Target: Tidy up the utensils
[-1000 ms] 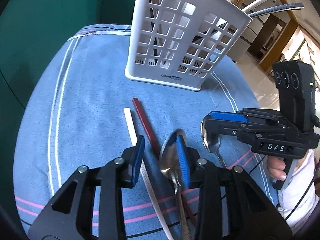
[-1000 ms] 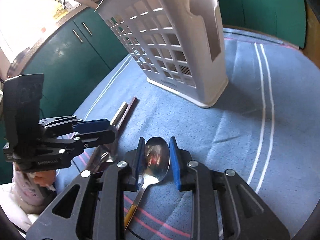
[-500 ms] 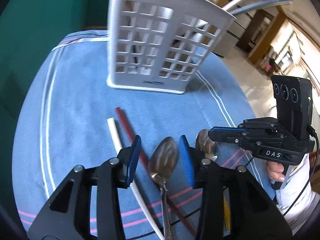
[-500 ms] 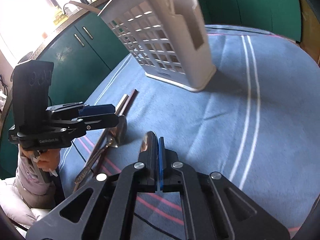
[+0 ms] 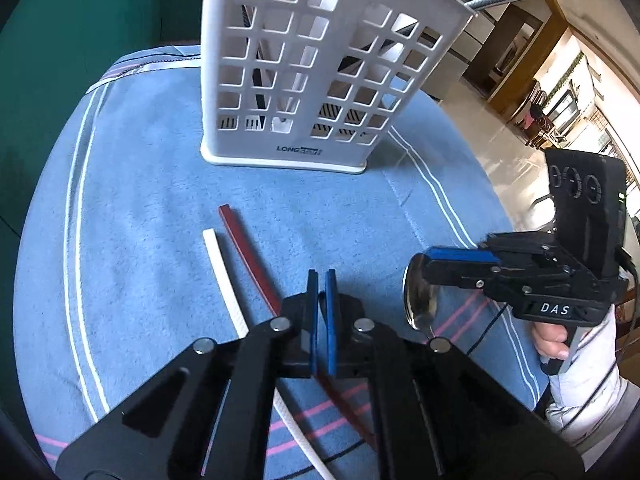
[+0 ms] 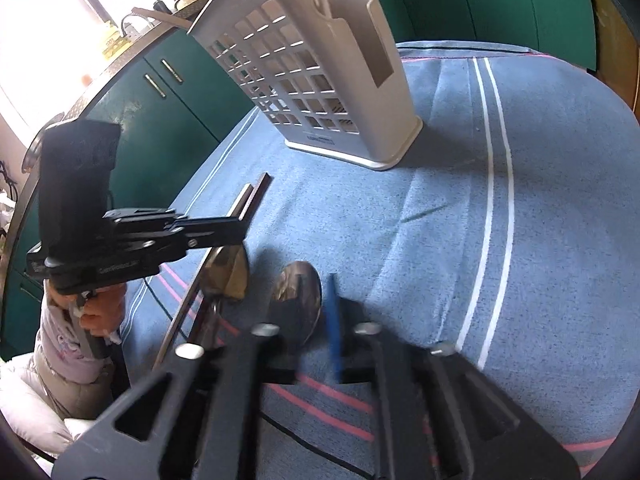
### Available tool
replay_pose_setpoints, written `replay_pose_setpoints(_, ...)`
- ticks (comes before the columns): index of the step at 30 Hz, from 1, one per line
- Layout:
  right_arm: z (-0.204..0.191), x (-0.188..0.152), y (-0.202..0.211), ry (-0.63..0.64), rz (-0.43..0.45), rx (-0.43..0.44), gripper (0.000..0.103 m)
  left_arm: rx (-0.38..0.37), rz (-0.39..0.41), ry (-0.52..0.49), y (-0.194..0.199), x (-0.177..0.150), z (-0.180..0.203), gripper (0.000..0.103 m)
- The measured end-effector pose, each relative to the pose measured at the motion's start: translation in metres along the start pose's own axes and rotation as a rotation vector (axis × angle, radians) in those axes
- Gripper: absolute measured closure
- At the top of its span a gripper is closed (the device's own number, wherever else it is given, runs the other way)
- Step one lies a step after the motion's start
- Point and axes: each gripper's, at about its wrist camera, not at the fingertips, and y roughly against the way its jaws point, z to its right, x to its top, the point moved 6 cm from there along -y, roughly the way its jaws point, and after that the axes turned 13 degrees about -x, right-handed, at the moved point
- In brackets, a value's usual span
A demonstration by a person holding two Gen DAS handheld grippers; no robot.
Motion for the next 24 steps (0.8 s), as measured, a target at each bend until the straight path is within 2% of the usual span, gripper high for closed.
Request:
replay_pose_setpoints(4,-0.003,0.003,-0.005,-0.002,-0.007,0.041,0.082,-0.006,0.001,0.003,0.002,-0.004,0.0,0.098)
replay_pose_setpoints(6,-0.005,0.003,-0.007,-0.005,-0.012,0.058,0.082,-0.003,0.004,0.011,0.004,-0.006,-0.002,0.085)
replay_pose_setpoints(8,-0.008,0.004,-0.006,-0.006,-0.013,0.071,0.082,-0.004,0.015,0.016,0.007,-0.009,-0.003,0.079)
replay_pose_setpoints(12,-0.009,0.005,-0.007,-0.007,-0.012,0.081,0.085,-0.034,0.016,0.027,0.02,-0.018,-0.005,0.079)
replay_pose_setpoints(14,-0.009,0.005,-0.007,-0.008,-0.014,0.084,0.091,-0.037,0.004,0.024,0.018,-0.022,-0.003,0.078)
replay_pose_setpoints(18,-0.01,0.005,-0.006,-0.008,-0.012,0.082,0.101,-0.051,-0.015,0.039,0.012,-0.026,-0.004,0.097)
replay_pose_setpoints(24,-0.011,0.005,0.007,0.004,0.015,0.02,0.101,-0.048,0.026,0.03,0.021,-0.023,0.003,0.1)
